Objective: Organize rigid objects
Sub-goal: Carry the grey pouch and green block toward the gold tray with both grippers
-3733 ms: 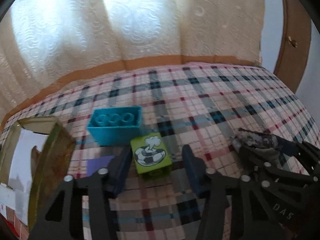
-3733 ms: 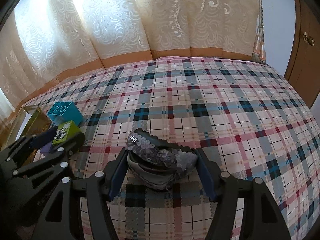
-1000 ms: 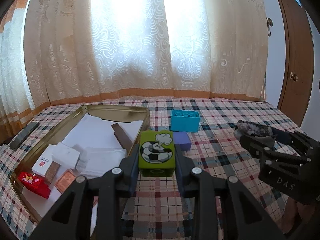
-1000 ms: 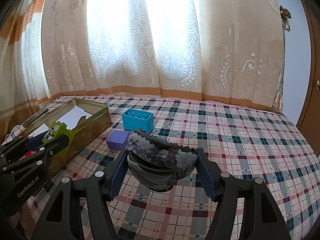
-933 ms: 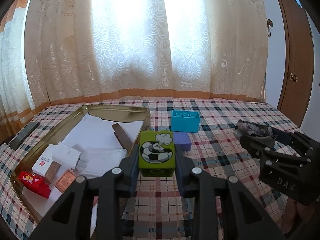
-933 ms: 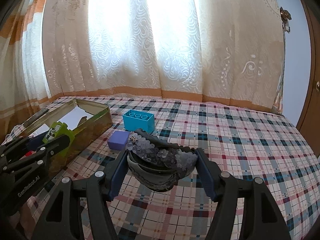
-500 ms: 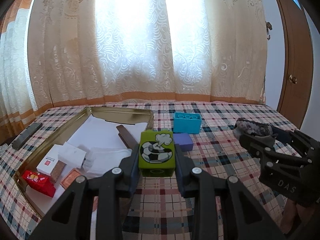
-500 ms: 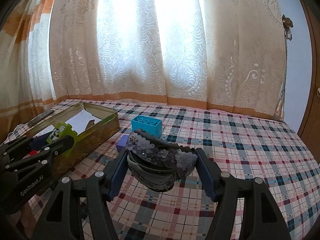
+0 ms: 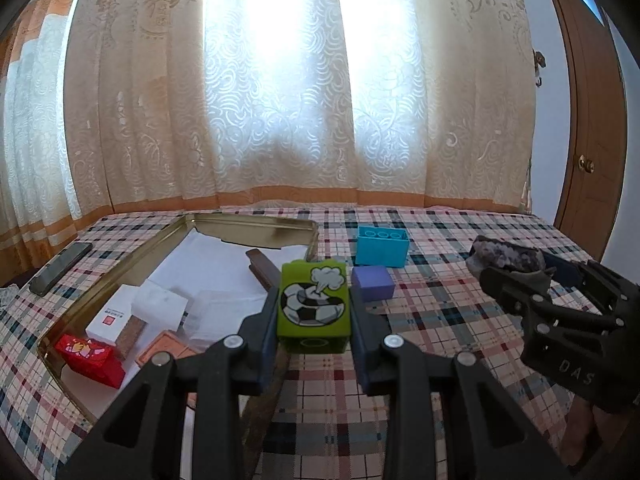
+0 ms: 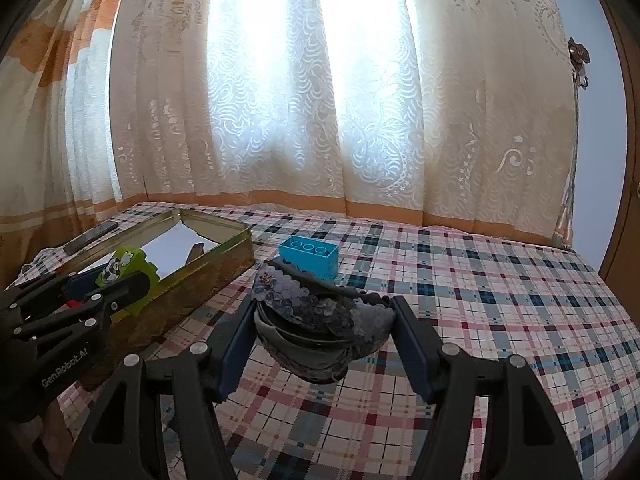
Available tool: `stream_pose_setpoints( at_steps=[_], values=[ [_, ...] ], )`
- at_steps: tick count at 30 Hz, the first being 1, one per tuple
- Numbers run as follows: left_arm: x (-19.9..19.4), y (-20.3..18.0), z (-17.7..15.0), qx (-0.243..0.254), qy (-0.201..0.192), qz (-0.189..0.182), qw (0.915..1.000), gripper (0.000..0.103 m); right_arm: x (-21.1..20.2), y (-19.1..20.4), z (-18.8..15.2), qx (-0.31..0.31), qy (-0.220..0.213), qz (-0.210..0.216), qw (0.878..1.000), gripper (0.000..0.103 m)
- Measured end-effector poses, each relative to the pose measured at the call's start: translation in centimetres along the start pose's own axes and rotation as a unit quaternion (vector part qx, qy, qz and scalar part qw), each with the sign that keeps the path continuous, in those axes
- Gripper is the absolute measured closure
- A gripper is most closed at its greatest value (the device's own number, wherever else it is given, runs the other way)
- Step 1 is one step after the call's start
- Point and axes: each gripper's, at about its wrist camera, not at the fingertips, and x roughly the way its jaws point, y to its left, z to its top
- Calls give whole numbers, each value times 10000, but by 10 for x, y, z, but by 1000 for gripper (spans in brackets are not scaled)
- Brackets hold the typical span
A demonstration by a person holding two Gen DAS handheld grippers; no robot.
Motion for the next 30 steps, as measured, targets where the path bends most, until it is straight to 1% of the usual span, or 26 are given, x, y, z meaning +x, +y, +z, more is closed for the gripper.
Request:
stream_pose_setpoints(
  at_steps=[9,12,19,30],
  values=[
    [-9,11,-3,-31,-51,37,10000,72,-3,4,0,16,-63,42,10000,36],
    [-11,14,-4,-60,-59,49,10000,72,-5,8,1,-11,-122,124,9998,36],
    [-13,24,-5,-128,-40,76,9999,72,-9,29,1,-189,-228,221,9993,36],
    [-19,41,-8,-200,-70,164,9996,72,-11,50,-1,-197,-281,437,9985,36]
  ],
)
